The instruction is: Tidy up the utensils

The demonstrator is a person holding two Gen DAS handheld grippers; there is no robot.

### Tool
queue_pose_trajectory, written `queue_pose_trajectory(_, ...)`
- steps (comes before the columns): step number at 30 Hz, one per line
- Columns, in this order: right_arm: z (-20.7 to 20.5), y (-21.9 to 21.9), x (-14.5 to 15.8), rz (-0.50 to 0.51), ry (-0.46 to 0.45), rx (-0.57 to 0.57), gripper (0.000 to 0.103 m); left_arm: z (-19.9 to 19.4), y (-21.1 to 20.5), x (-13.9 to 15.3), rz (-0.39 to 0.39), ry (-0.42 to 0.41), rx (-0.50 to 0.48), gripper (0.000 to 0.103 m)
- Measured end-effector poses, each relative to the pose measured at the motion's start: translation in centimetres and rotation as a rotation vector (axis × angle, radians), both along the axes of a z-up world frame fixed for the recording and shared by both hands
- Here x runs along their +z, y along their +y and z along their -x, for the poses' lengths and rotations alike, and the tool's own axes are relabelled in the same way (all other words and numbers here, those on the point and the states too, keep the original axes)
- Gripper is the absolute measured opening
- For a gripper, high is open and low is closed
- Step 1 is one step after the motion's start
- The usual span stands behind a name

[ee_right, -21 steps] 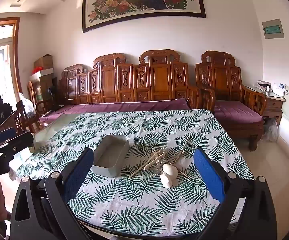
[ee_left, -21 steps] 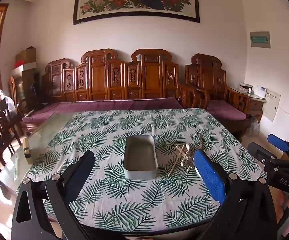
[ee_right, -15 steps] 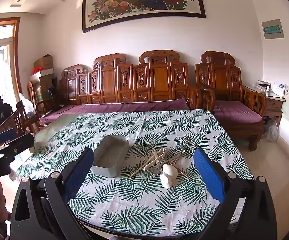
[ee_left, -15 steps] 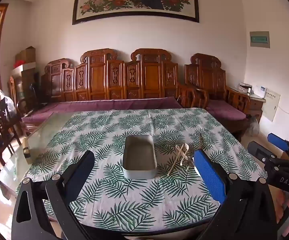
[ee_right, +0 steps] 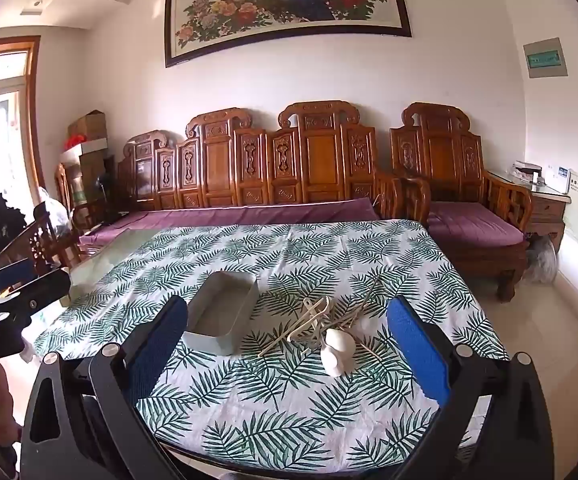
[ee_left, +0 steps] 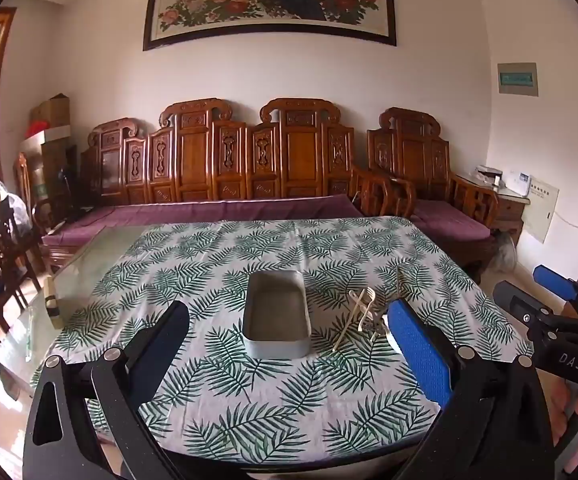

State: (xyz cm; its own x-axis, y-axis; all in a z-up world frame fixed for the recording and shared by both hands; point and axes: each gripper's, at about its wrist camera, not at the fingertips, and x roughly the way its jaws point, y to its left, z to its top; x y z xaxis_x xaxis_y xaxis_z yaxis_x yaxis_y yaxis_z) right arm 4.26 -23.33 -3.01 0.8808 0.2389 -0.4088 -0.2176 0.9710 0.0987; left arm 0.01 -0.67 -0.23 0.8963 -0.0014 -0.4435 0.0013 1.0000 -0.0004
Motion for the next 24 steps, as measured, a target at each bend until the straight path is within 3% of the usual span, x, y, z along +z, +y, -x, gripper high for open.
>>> queue_pose_trajectory(24, 0.1, -0.1, 0.1, -0.001, -0.002, 0.001, 0.100, 0.0, -0.4, 1.1, -0.001, -0.007, -0.004, 0.097)
